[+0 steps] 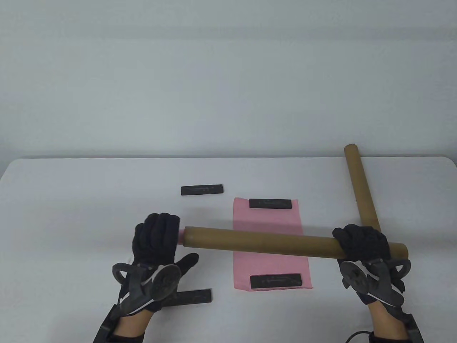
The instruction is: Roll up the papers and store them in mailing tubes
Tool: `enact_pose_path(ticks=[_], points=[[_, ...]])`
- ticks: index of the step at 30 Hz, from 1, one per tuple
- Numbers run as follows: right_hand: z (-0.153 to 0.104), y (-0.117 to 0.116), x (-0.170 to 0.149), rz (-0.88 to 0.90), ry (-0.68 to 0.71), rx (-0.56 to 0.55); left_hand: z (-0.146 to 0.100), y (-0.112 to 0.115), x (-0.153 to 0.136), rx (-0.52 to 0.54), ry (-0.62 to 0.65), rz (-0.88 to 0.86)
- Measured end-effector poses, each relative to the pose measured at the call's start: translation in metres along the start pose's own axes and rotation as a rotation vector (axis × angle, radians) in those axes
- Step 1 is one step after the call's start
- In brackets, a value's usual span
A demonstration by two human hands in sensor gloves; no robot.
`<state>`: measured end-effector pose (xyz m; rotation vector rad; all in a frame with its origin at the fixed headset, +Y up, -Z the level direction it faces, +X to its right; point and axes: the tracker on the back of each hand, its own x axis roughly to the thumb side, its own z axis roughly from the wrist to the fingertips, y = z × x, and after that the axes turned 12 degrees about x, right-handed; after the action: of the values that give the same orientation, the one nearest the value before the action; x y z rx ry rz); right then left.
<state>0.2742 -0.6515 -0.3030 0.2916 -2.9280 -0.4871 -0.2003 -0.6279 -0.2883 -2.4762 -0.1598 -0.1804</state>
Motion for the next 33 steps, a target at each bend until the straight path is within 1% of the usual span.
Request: enact_pose_path(ticks=[1, 2, 3, 4, 5, 6, 7, 8, 12, 14, 17, 19, 23, 24, 25, 27, 28, 29, 31, 33], points=[[0.0, 0.0, 0.0, -0.001, -0.006, 0.002, 0.001, 0.001, -0.009, -0.015, -0.062, -0.009], [0.001, -0.001, -0.001, -0.001, -0.012, 0.006, 0.003, 0.006, -0.021, -0.08, -0.143, -0.051], [0.001, -0.001, -0.001, -0.002, -0.015, 0.007, 0.003, 0.01, -0.028, -0.125, -0.197, -0.097], [0.001, -0.001, 0.0, -0.007, -0.018, 0.008, 0.002, 0.017, -0.035, -0.178, -0.252, -0.196], [0.001, -0.001, 0.0, -0.01, -0.018, 0.01, 0.001, 0.021, -0.038, -0.205, -0.266, -0.265], [0.002, -0.002, 0.001, -0.015, -0.016, 0.013, 0.0, 0.028, -0.04, -0.231, -0.272, -0.391], [0.002, -0.002, 0.002, -0.017, -0.015, 0.015, 0.0, 0.031, -0.04, -0.23, -0.28, -0.443], [0.002, -0.002, 0.003, -0.021, -0.012, 0.019, 0.0, 0.034, -0.037, -0.224, -0.256, -0.475], [0.002, -0.002, 0.005, -0.03, -0.011, 0.018, -0.001, 0.037, -0.021, -0.2, -0.141, -0.471], [0.002, -0.004, 0.005, -0.018, -0.018, 0.018, -0.002, 0.041, -0.014, -0.227, -0.111, -0.517], [0.002, -0.003, 0.007, -0.024, -0.013, 0.017, -0.003, 0.044, -0.008, -0.226, -0.076, -0.544], [0.002, -0.004, 0.008, -0.019, -0.011, 0.017, -0.003, 0.044, -0.01, -0.209, -0.066, -0.566], [0.003, -0.004, 0.007, -0.004, -0.013, 0.017, 0.001, 0.047, -0.025, -0.225, -0.091, -0.713], [0.002, -0.004, 0.008, -0.016, -0.014, 0.015, 0.002, 0.046, -0.032, -0.22, -0.117, -0.674], [0.002, -0.004, 0.008, -0.02, -0.015, 0.015, 0.002, 0.046, -0.037, -0.221, -0.131, -0.592], [0.003, -0.003, 0.008, -0.029, -0.018, 0.023, 0.003, 0.049, -0.05, -0.257, -0.113, -0.249], [0.003, -0.004, 0.008, -0.029, -0.018, 0.026, 0.004, 0.052, -0.054, -0.277, -0.102, -0.117], [0.003, -0.003, 0.008, -0.031, -0.017, 0.028, 0.004, 0.057, -0.061, -0.34, -0.103, 0.033], [0.003, -0.003, 0.009, -0.034, -0.014, 0.032, 0.002, 0.069, -0.075, -0.468, -0.171, 0.173], [0.004, -0.003, 0.01, -0.035, -0.011, 0.039, 0.001, 0.082, -0.088, -0.566, -0.25, 0.16]])
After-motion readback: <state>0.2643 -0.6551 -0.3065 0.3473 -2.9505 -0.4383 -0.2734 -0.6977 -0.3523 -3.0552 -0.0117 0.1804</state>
